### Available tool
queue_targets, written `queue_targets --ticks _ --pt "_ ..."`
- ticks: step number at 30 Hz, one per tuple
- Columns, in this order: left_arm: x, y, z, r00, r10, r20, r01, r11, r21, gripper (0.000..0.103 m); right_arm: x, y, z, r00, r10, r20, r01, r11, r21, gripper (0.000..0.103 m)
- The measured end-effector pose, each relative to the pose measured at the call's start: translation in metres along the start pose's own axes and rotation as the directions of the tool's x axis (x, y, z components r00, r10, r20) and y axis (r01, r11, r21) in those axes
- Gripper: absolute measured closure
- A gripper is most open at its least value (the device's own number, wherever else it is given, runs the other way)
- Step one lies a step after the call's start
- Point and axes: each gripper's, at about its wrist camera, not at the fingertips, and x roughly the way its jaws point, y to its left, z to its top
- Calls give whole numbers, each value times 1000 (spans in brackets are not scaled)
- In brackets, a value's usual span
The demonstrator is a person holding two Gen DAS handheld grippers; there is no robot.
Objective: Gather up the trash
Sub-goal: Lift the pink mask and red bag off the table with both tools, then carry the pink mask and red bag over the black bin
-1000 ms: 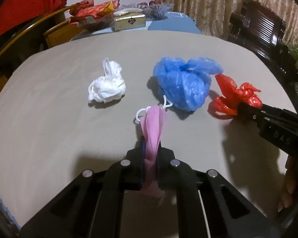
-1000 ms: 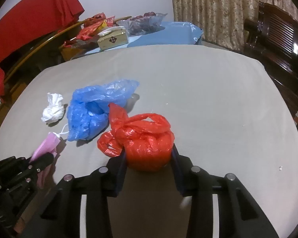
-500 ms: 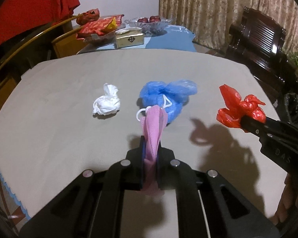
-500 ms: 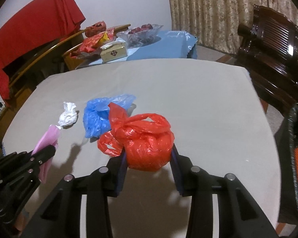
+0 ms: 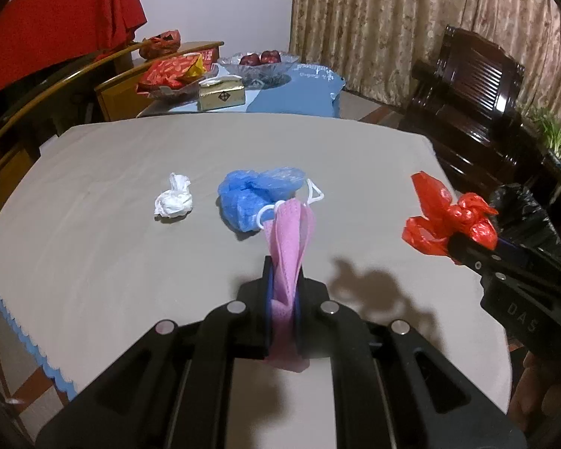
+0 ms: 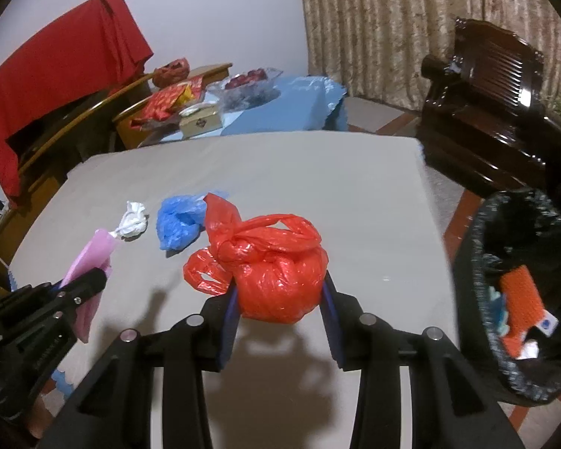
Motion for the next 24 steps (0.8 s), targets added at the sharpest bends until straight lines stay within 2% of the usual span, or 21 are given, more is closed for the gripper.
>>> queue_targets --ticks 13,24 --pt "-55 -68 6 998 -20 59 19 1000 23 95 -70 -53 2 997 -42 65 41 999 20 63" --pt "-71 -143 -1 997 -44 65 40 998 55 95 -115 -119 5 990 -98 103 93 994 51 63"
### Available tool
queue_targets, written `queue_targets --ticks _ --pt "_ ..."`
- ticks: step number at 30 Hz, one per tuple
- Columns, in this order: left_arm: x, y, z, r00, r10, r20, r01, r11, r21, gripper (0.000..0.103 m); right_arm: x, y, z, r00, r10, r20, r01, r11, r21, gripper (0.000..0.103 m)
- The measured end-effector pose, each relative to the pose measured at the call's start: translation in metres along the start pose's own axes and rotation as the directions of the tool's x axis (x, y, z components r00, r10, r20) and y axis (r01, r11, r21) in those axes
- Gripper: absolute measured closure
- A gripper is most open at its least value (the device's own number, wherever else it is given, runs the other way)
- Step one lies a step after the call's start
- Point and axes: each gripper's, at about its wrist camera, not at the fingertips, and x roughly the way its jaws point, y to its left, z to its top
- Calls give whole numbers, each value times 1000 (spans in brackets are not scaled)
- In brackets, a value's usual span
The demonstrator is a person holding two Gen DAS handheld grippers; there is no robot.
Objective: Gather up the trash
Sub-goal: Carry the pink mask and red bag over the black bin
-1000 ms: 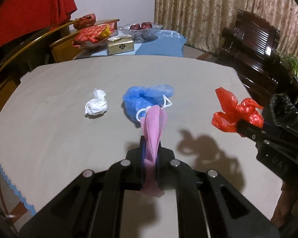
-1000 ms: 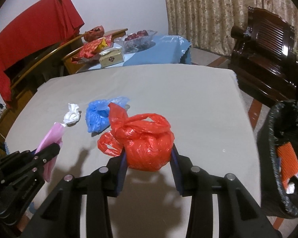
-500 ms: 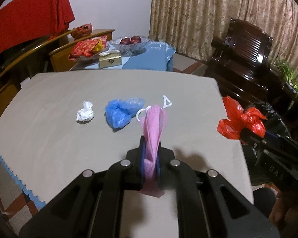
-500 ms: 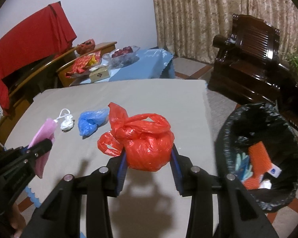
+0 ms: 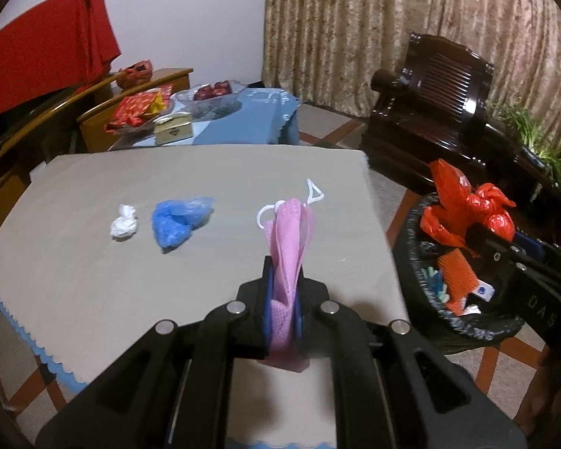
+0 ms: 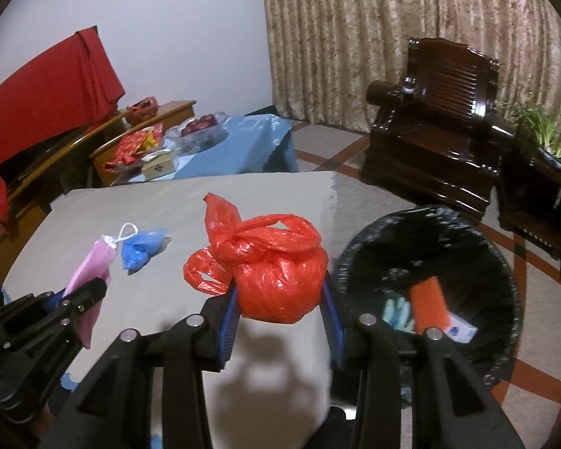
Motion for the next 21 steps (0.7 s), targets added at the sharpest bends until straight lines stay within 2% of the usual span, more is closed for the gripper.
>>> queue_targets --ticks 8,14,21 --pt "1 -71 4 998 -58 8 57 997 53 95 -11 -62 -2 998 -70 4 69 997 40 63" --pt "19 -118 9 995 -97 -4 97 993 72 94 -5 -111 -7 993 -114 -15 115 990 86 63" --pt "57 -166 2 986 -148 -77 154 985 82 94 13 -156 -15 985 -165 -54 170 979 112 63"
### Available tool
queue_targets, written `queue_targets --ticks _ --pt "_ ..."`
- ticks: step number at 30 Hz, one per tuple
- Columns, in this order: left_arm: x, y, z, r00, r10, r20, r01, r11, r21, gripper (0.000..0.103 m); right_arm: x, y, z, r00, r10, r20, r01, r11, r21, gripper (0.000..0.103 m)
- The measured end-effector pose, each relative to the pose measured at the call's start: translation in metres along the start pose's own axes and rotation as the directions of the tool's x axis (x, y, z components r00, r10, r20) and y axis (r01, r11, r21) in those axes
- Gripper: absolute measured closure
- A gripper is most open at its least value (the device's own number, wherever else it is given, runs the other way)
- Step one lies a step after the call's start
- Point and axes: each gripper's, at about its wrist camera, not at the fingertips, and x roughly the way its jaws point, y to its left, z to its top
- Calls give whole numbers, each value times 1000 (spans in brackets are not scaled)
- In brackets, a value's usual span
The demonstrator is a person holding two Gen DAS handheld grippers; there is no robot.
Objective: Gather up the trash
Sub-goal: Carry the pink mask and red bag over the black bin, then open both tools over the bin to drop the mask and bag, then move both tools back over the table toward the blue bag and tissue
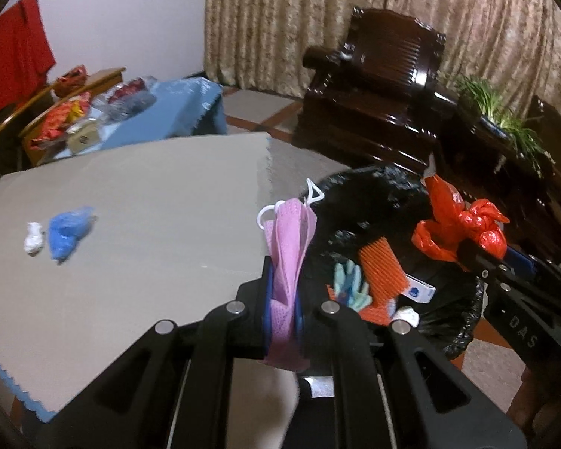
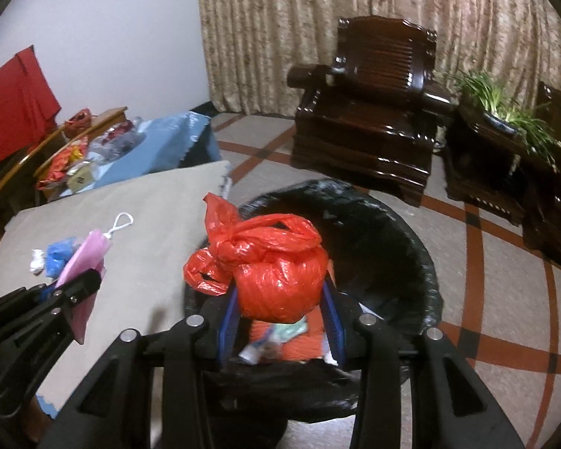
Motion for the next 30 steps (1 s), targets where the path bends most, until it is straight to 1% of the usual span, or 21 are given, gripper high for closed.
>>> queue_targets --ticks 5,9,11,13,15,16,18,20,21,24,28,29,30 --pt "27 -18 2 999 -28 -32 28 1000 10 94 23 -23 -4 999 -16 -32 17 1000 24 63" --pt "43 -34 7 998 -49 -42 50 998 29 93 37 -35 -3 999 -24 -45 25 999 31 63" --pt "52 -43 10 997 -65 -48 67 997 46 88 43 -41 -3 998 -30 -53 32 999 32 62" --pt "62 -52 9 996 -74 -57 78 995 67 76 49 -46 -3 997 -39 -63 42 998 38 58" --pt "69 -56 8 995 -74 -64 79 993 85 68 53 -51 -4 996 -50 -71 53 998 42 56" --pt "71 -57 6 995 -76 -68 82 992 93 67 53 -53 -6 996 -53 -74 56 997 44 55" --pt "75 -55 4 994 -78 -78 86 991 100 66 54 -57 -10 995 -61 -81 65 997 48 52" --pt "75 -50 2 994 -72 -77 79 992 100 60 54 -59 -15 994 -68 -88 72 996 49 50" --pt "74 -48 1 995 -68 -75 75 992 97 55 55 -60 -16 993 -71 -91 76 996 49 48" --pt "69 -38 1 996 -61 -72 67 994 86 54 51 -58 -19 993 -70 -94 76 995 60 48" --pt "55 -17 2 998 -42 -57 46 997 69 54 39 -56 -17 995 -68 -76 73 995 75 48" --pt "52 -14 2 998 -38 -53 41 997 66 53 35 -54 -17 995 -72 -71 77 994 72 48" --pt "48 -9 2 998 -32 -46 35 997 63 49 31 -51 -17 995 -76 -68 81 994 68 48"
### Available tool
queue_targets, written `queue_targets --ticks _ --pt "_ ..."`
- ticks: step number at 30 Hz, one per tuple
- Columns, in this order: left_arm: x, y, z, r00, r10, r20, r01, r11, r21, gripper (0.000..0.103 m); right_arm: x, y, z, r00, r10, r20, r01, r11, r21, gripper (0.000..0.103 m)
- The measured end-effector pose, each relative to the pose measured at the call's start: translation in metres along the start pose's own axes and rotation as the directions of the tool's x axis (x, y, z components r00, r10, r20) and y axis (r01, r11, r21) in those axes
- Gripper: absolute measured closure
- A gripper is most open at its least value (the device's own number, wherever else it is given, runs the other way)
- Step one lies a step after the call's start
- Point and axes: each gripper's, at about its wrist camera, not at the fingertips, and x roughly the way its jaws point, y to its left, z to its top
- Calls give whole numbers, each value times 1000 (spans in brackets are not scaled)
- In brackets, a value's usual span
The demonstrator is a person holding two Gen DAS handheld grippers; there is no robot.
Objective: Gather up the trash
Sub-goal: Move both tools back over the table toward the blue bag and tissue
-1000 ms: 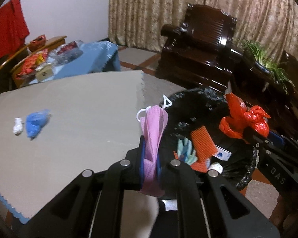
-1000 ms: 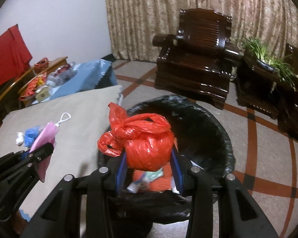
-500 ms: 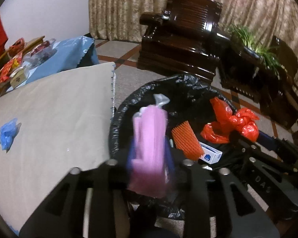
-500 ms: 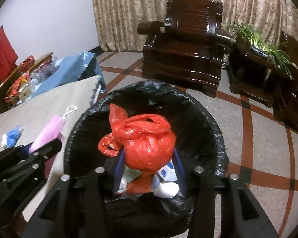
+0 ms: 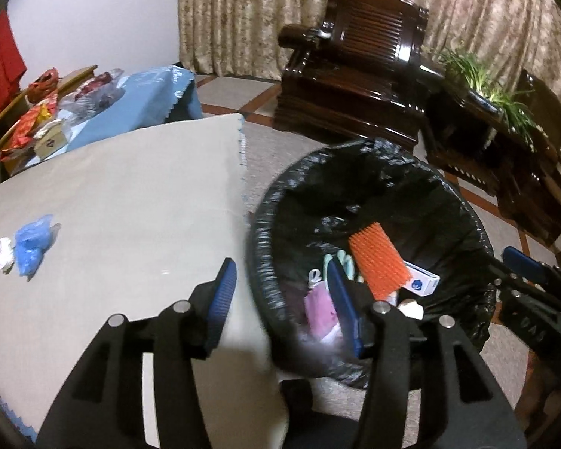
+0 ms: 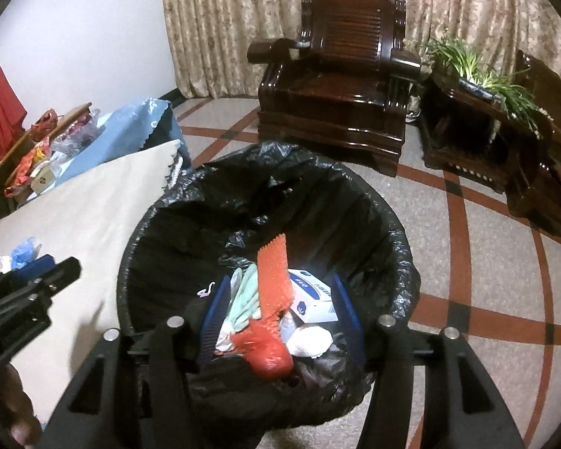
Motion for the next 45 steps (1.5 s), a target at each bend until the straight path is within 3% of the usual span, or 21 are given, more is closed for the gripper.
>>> queue_targets --ticks 11,25,37,45 --pt "-51 63 -12 996 69 60 -67 997 -33 39 -32 64 -10 998 55 7 -55 997 -53 48" --pt "-106 164 -30 978 173 113 -158 979 -125 37 -60 172 -10 989 139 50 -130 979 -160 47" --pt "-128 255 -53 954 278 110 -254 948 -191 34 -49 263 -17 979 200 23 -189 953 -235 46" --pt "-132 338 -74 931 355 82 -328 915 -237 34 -35 336 -26 967 254 -5 -246 928 -280 46"
